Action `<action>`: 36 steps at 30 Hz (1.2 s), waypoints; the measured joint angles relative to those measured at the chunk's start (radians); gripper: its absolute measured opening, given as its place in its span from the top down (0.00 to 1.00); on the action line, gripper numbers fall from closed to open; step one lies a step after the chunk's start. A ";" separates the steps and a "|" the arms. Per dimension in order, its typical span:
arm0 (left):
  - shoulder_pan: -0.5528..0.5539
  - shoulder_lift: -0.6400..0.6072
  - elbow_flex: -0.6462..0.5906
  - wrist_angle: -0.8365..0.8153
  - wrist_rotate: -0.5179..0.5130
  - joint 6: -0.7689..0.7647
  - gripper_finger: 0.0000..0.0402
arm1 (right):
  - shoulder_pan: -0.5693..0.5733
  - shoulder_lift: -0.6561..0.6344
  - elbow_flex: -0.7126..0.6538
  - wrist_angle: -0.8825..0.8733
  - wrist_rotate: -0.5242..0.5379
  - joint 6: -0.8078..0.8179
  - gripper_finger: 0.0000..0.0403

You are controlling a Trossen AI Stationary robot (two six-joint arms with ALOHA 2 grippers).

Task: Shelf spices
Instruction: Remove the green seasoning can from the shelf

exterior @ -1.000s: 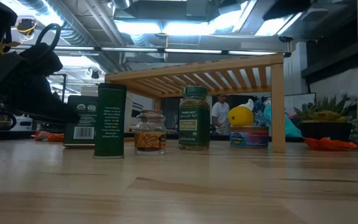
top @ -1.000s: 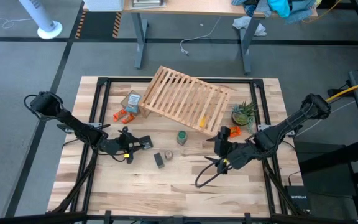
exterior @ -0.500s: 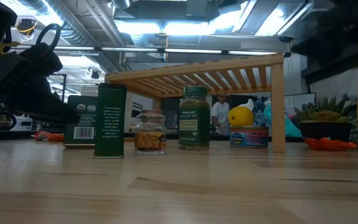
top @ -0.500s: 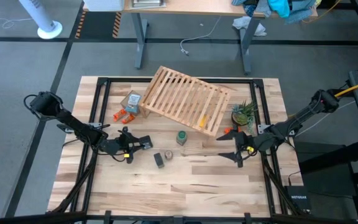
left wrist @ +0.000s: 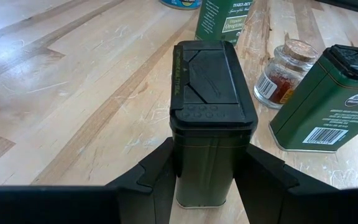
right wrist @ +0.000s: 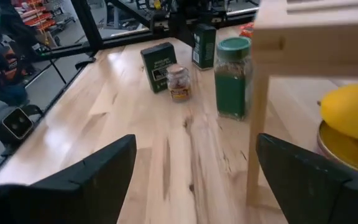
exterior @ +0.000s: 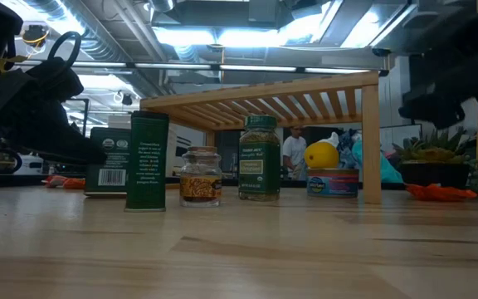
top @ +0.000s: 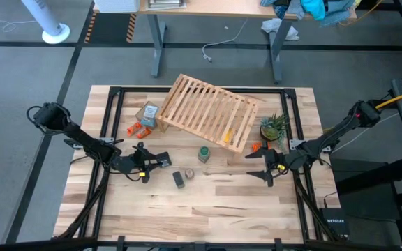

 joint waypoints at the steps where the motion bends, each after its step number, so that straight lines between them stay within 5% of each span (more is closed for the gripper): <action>1: 0.000 0.000 0.000 0.000 0.000 0.000 0.65 | 0.000 0.000 -0.013 0.004 0.000 0.001 0.16; 36: 0.000 0.000 0.000 -0.002 0.001 0.004 0.65 | 0.000 0.001 -0.031 -0.070 0.007 -0.042 0.16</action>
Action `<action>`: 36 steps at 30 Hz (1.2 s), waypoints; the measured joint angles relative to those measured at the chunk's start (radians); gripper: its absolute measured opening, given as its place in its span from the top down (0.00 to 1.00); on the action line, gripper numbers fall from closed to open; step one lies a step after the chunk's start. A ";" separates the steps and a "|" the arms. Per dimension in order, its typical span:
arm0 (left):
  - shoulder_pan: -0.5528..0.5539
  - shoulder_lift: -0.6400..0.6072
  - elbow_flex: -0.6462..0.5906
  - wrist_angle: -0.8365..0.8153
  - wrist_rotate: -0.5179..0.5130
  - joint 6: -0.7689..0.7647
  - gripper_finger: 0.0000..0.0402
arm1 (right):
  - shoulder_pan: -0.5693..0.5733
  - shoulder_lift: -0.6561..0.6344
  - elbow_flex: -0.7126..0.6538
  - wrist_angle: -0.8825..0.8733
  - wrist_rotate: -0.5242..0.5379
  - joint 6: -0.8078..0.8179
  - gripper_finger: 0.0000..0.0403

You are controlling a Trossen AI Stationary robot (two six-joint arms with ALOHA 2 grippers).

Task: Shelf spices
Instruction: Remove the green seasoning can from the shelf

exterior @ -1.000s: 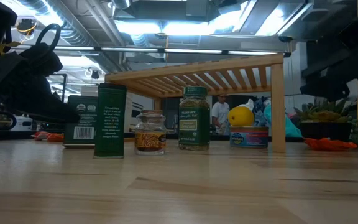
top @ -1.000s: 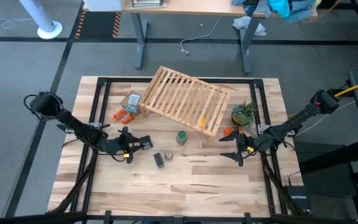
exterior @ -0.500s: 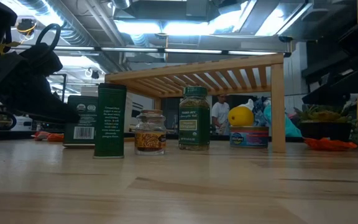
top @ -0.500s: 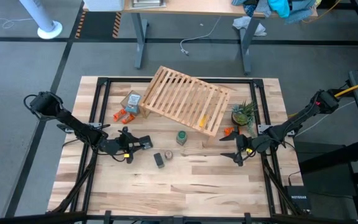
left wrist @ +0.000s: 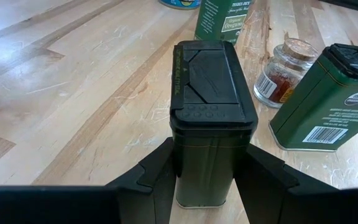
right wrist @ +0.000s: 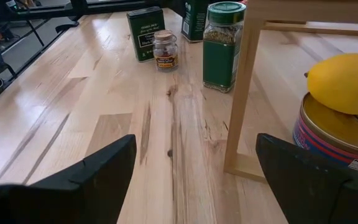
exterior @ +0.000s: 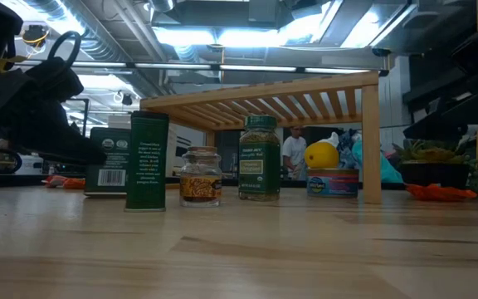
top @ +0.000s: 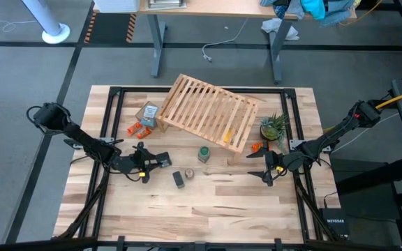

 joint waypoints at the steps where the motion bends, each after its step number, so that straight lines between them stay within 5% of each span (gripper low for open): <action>1: 0.000 0.000 0.000 0.000 0.000 -0.006 0.65 | 0.000 0.000 0.000 0.000 0.000 0.000 0.16; 13: 0.000 0.000 0.001 -0.003 0.010 0.039 0.64 | 0.000 0.000 0.000 0.000 0.000 0.000 0.16; 25: 0.000 0.001 -0.001 -0.006 0.005 0.026 0.37 | 0.000 0.000 0.000 0.000 0.000 0.000 0.16; 36: -0.001 0.000 -0.001 -0.005 -0.060 -0.109 0.33 | 0.000 0.000 0.001 0.000 0.000 0.000 0.16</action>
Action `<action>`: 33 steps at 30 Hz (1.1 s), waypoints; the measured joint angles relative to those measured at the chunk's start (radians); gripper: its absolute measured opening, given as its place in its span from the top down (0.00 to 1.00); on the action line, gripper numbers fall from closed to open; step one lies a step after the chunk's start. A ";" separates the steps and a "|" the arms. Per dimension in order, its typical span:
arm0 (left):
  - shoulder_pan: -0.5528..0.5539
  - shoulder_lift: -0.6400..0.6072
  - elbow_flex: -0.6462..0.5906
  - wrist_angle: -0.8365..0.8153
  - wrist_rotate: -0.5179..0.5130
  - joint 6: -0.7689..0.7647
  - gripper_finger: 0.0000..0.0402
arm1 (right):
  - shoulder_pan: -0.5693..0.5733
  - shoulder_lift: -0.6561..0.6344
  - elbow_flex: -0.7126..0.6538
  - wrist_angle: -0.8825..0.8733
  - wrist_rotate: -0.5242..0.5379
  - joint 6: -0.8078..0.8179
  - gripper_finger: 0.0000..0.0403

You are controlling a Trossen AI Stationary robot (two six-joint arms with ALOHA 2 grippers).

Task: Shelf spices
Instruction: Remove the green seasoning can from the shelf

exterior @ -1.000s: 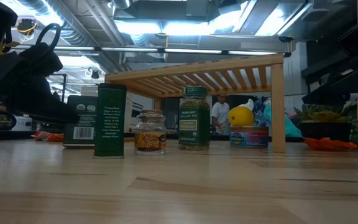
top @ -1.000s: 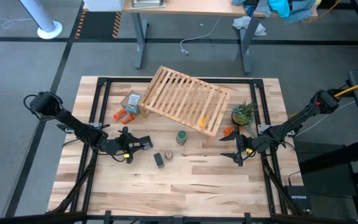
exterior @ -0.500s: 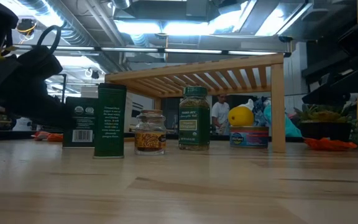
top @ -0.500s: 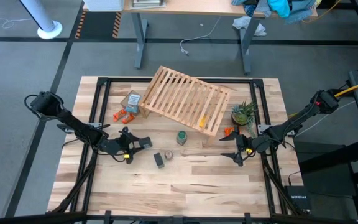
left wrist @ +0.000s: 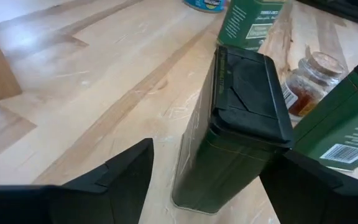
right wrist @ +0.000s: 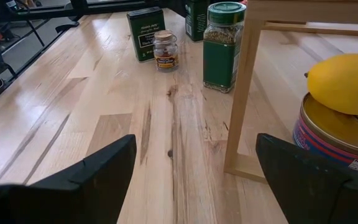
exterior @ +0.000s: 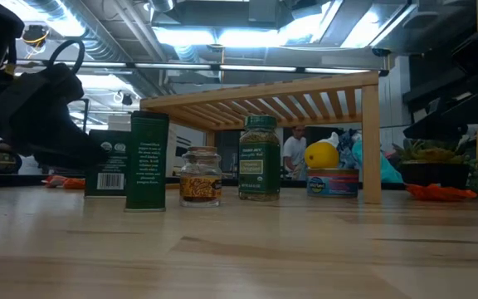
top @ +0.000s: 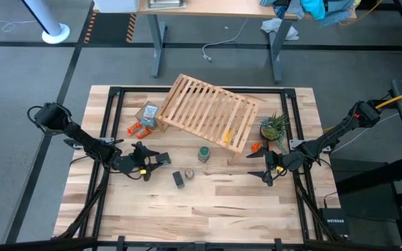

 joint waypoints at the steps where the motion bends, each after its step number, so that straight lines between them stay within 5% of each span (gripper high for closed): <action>1: -0.001 0.000 0.000 0.001 0.002 -0.015 0.33 | 0.000 0.000 0.000 0.000 0.000 0.000 0.16; 12: -0.001 0.000 0.006 0.055 0.108 -0.045 0.33 | 0.000 0.000 0.000 0.000 0.000 0.000 0.16; 26: -0.001 0.210 0.151 0.053 0.109 -0.038 0.33 | 0.000 0.000 0.000 0.000 0.000 0.000 0.16; 33: 0.001 0.273 0.187 0.055 0.030 0.003 0.33 | 0.000 0.000 0.000 0.000 0.000 0.000 0.16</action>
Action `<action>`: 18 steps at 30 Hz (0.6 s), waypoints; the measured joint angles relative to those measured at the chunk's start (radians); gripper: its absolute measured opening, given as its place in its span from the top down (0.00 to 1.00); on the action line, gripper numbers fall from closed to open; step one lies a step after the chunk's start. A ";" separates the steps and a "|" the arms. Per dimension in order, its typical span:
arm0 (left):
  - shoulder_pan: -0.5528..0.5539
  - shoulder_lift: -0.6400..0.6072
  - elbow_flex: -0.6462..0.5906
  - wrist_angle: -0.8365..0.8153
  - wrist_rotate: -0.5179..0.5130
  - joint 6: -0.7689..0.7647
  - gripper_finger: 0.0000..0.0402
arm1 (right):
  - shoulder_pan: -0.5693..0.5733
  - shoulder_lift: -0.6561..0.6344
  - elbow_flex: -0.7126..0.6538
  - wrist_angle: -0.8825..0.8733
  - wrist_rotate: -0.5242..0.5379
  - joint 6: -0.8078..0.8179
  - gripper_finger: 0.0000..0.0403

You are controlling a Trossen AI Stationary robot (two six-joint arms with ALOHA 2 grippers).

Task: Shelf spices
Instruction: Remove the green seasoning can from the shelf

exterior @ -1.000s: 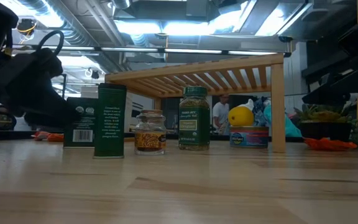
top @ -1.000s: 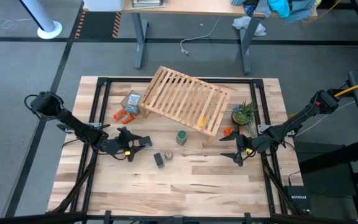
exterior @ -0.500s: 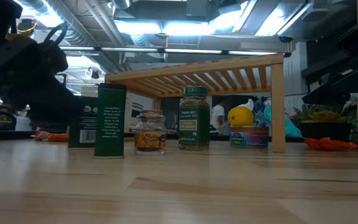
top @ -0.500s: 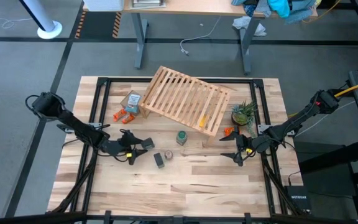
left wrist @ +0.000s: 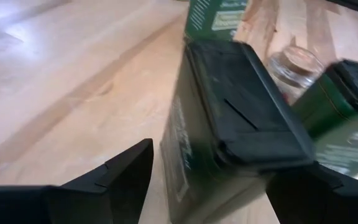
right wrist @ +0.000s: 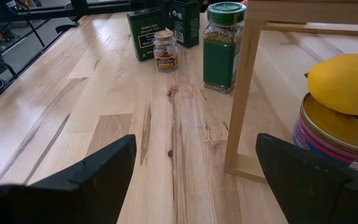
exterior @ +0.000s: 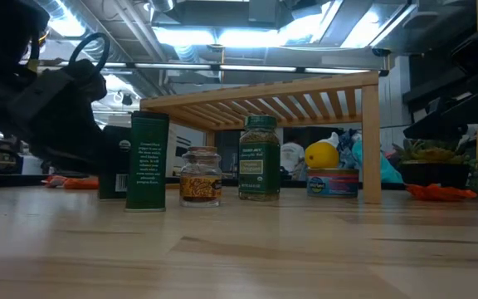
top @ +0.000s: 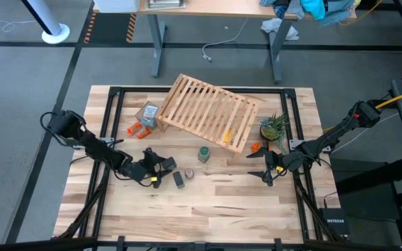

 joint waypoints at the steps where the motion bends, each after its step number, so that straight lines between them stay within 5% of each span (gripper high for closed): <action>1: 0.000 0.000 0.000 0.001 -0.008 -0.002 0.33 | 0.000 0.000 0.000 0.000 0.000 0.000 0.16; 18: 0.051 0.007 0.000 0.075 -0.199 -0.134 0.33 | 0.000 0.000 0.000 0.000 0.000 0.000 0.16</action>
